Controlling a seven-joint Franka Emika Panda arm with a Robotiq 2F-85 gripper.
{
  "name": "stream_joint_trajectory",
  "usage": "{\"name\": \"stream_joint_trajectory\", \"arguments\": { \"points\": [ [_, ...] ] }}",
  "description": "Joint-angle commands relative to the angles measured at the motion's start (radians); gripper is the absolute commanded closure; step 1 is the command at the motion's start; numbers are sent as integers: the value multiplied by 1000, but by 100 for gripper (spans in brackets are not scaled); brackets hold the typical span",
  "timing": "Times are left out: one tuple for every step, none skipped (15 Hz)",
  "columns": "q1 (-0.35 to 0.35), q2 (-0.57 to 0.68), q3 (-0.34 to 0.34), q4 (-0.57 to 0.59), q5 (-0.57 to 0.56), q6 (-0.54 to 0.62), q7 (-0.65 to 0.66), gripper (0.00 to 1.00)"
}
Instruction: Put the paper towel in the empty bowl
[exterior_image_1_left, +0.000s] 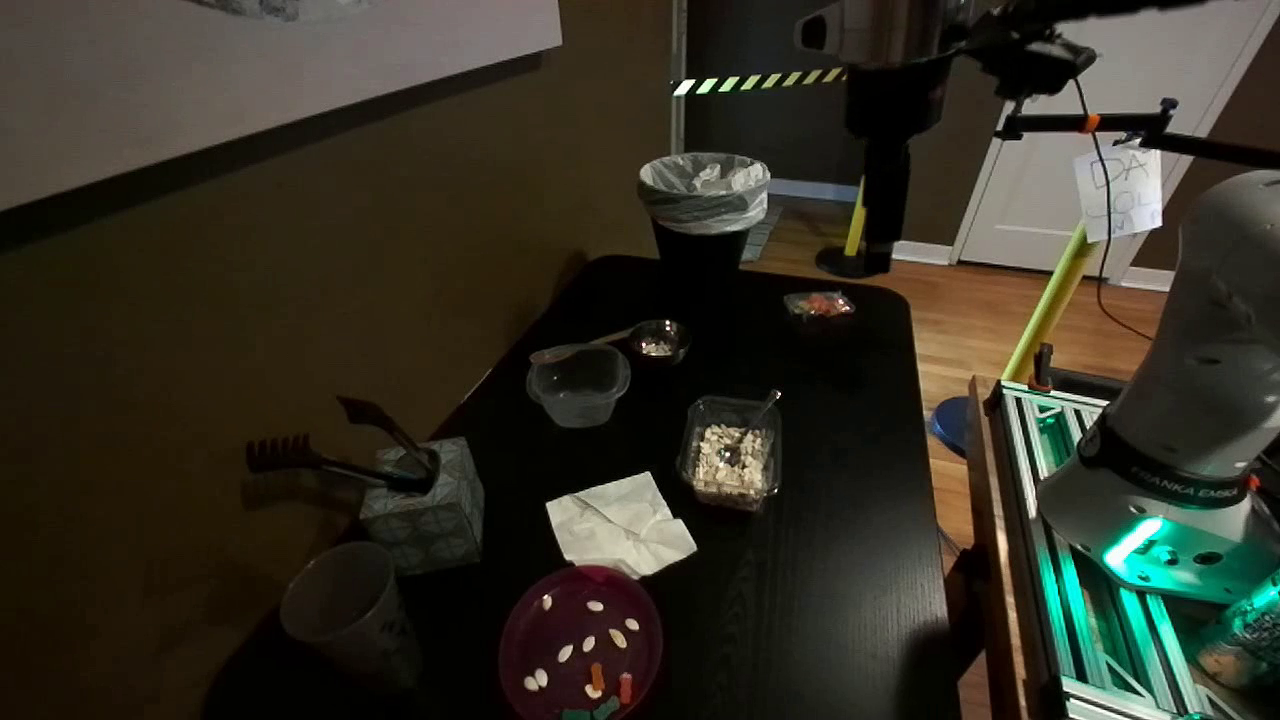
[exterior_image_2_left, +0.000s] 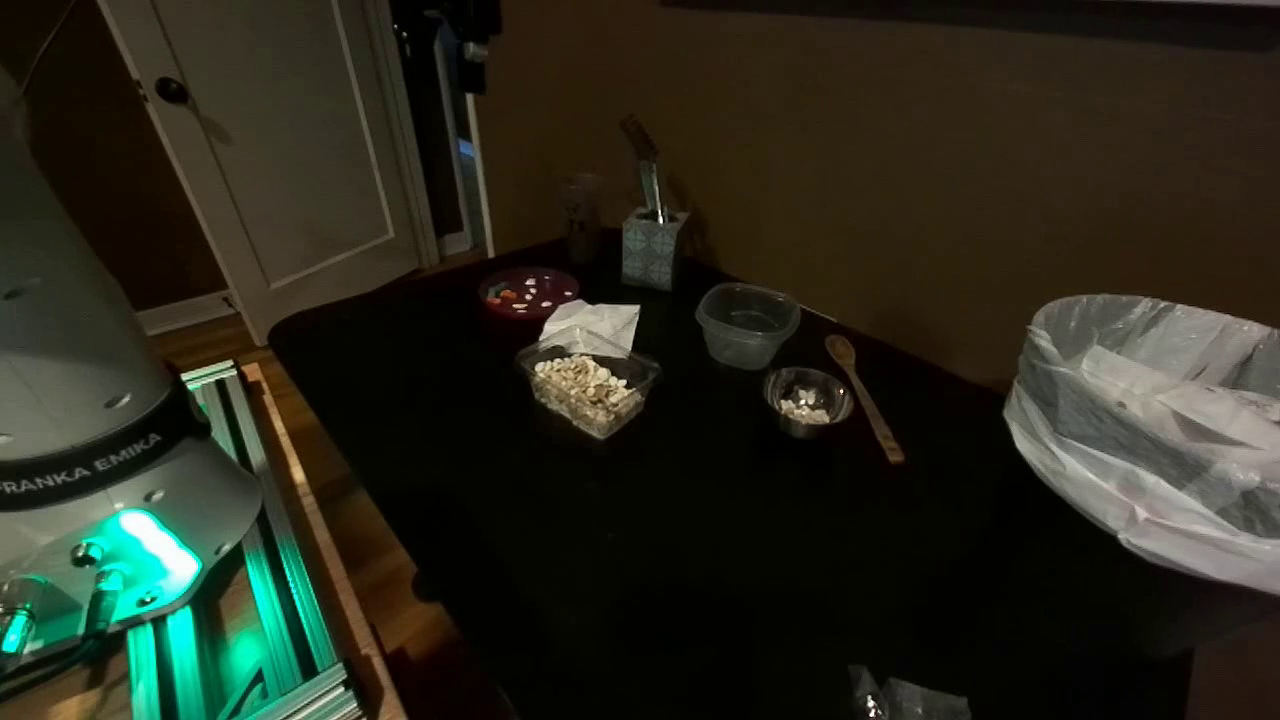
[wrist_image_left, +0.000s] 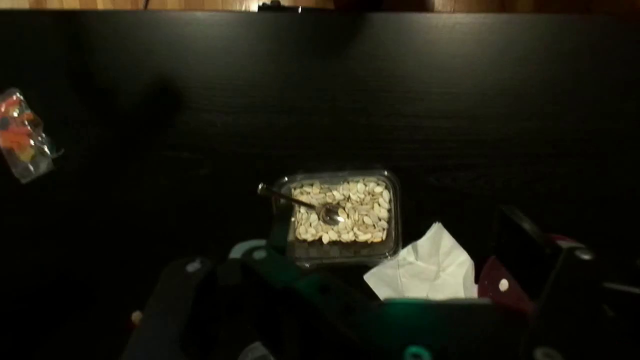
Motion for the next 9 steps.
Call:
{"name": "stream_joint_trajectory", "arguments": {
  "points": [
    [26,144,74,-4,-37,208,99,0],
    [21,182,92,-4,-59,270,128,0],
    [17,228,97,1,-67,336,149,0],
    [4,268,108,2,-102,389,176,0],
    [-11,319,106,11,-132,431,201,0],
    [-7,359,89,23,-128,427,193,0],
    [25,268,80,-10,-101,402,170,0],
    [20,306,74,-6,-108,417,173,0],
    [16,334,70,1,-111,424,173,0]
  ]
}}
